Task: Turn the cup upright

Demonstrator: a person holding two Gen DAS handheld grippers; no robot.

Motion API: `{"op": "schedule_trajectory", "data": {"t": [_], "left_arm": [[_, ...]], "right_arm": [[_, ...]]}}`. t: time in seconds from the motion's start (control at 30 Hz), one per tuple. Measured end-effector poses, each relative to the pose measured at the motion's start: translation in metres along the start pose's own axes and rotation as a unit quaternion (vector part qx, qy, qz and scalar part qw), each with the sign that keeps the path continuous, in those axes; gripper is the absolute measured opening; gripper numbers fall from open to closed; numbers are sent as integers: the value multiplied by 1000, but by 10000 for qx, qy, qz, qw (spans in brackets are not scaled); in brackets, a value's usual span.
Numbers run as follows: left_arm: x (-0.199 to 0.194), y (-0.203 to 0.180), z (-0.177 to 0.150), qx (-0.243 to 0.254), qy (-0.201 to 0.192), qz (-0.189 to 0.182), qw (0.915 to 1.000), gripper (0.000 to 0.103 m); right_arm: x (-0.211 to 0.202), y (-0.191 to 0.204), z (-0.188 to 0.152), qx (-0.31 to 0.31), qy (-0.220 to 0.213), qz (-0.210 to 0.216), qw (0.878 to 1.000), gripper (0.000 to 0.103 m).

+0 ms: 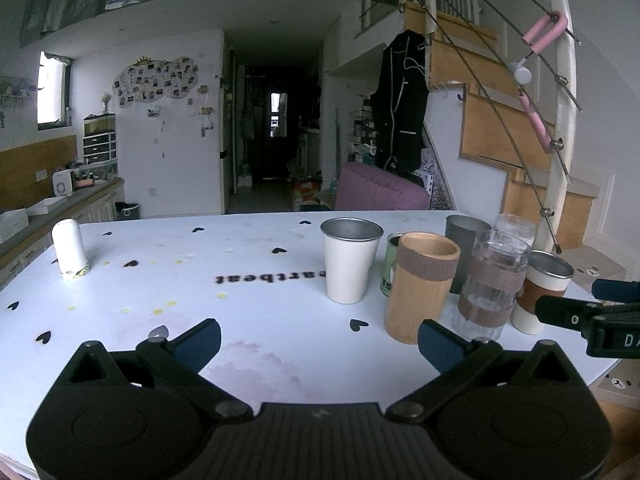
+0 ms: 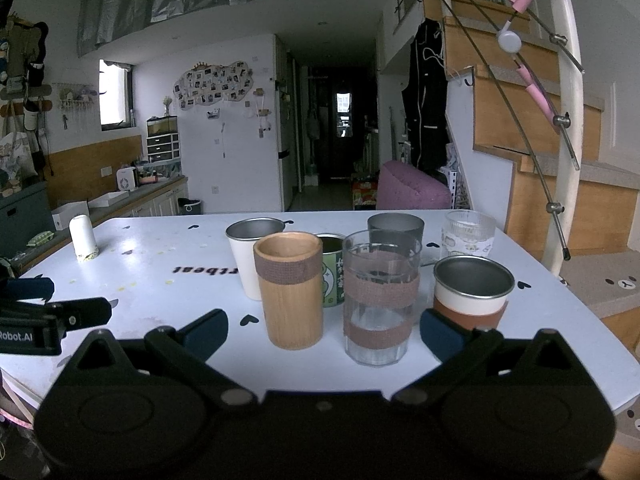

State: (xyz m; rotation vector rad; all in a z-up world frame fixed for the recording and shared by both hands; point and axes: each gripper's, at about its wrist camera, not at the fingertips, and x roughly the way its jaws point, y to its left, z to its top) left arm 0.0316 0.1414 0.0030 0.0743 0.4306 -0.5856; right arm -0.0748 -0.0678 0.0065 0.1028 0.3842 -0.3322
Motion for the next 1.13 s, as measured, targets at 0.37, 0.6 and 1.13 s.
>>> {"op": "schedule_trajectory", "data": {"t": [0.37,0.6,1.13], "left_arm": [[0,0,0,6,-2,-2,10000,103],[0,0,0,6,1,0,10000,103],[0,-1,0,13,1,5,10000,103]], "right_arm": [[-1,1,0,-8,-10,2,10000,103],[-2,1,1,-15,-18,0,10000,103],[-2,1,1,-14,-20,-2,10000,103]]}}
